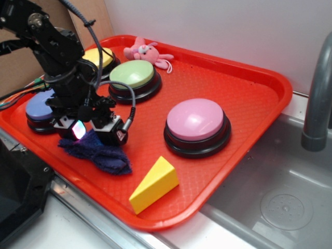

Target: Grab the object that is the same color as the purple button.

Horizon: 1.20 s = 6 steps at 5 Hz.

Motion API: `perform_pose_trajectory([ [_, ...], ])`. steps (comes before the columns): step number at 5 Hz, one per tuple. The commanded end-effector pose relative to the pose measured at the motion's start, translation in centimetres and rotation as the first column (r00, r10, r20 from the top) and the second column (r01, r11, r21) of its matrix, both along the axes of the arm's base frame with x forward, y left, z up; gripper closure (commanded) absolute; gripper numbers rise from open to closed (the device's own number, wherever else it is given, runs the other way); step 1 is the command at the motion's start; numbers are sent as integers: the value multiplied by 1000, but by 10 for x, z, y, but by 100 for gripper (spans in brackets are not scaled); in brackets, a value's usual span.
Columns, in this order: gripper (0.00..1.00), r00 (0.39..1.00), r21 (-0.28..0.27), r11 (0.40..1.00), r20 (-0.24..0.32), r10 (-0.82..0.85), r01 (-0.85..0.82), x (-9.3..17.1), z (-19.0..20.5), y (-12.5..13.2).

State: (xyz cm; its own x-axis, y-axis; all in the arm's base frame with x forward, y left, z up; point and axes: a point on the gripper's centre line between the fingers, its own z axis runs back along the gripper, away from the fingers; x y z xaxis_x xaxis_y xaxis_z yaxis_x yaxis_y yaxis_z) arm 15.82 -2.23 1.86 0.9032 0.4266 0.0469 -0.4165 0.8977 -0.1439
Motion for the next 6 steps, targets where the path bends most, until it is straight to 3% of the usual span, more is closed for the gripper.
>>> perform_pose_trajectory([
  [1,100,1000,-4,1000,-10,18,-18,-2,-7,1],
  [5,100,999,-18,999,20,27,-26,8,11,-6],
  [6,100,999,-31,999,26,25,-24,13,41,-5],
])
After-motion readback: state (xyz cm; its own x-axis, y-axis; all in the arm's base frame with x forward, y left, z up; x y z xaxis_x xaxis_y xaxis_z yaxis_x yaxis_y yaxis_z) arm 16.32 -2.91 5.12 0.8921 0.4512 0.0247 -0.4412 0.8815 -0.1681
